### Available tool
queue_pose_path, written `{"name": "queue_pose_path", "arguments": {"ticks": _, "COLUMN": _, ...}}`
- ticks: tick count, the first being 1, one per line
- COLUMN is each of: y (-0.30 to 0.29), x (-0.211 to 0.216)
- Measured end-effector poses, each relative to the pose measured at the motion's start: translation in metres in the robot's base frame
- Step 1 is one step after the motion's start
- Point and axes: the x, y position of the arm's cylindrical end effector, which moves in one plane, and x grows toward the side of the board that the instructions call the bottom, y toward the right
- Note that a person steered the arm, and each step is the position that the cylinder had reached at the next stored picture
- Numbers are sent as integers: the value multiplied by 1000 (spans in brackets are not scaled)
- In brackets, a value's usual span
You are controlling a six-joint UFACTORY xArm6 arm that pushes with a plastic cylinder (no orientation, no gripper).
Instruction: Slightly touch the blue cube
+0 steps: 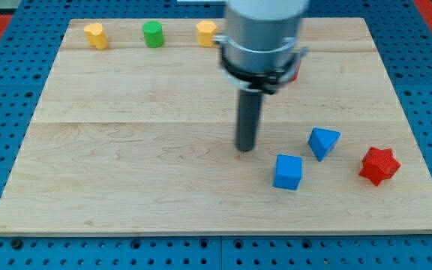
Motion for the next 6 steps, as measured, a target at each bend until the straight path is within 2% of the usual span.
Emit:
{"name": "queue_pose_path", "arguments": {"ticks": 1, "y": 34, "x": 77}}
{"name": "queue_pose_path", "arguments": {"ticks": 2, "y": 90, "x": 81}}
{"name": "queue_pose_path", "arguments": {"ticks": 3, "y": 68, "x": 86}}
{"name": "queue_pose_path", "arguments": {"ticks": 4, "y": 5, "x": 95}}
{"name": "queue_pose_path", "arguments": {"ticks": 5, "y": 1, "x": 37}}
{"name": "queue_pose_path", "arguments": {"ticks": 6, "y": 79, "x": 46}}
